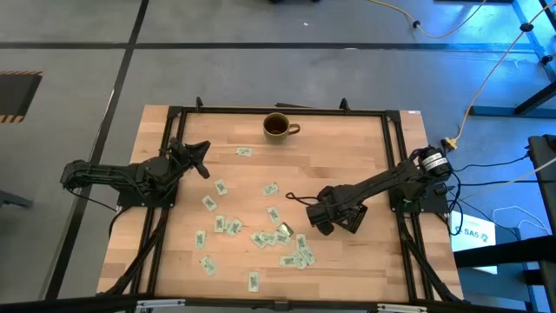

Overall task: Pick and place Stevia / Truvia into bins
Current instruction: Put the stevia packet into the black bin

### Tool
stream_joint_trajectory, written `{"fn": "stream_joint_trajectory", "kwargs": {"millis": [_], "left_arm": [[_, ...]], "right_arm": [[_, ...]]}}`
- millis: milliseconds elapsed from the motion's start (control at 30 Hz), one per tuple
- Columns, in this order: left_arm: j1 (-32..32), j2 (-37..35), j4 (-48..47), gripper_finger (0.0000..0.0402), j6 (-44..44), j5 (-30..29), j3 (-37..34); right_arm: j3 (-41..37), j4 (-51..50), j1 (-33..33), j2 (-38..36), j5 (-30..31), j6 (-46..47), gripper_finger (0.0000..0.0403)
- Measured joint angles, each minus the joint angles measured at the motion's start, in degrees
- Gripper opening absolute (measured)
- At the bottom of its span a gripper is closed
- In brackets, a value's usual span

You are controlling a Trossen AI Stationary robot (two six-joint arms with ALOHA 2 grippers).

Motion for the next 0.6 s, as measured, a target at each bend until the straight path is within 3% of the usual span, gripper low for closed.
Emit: {"fn": "stream_joint_trajectory", "kwargs": {"millis": [300, 600], "left_arm": [[0.0, 0.0, 0.0, 0.0033, 0.0, 0.0, 0.0], [0.0, 0.0, 0.0, 0.0033, 0.0, 0.0, 0.0]], "right_arm": [[5.9, -5.1, 0.0, 0.0, 0.0, -2.3, 0.0085], [10.5, 20.5, 3.7, 0.0, 0.2, -22.6, 0.0084]]}}
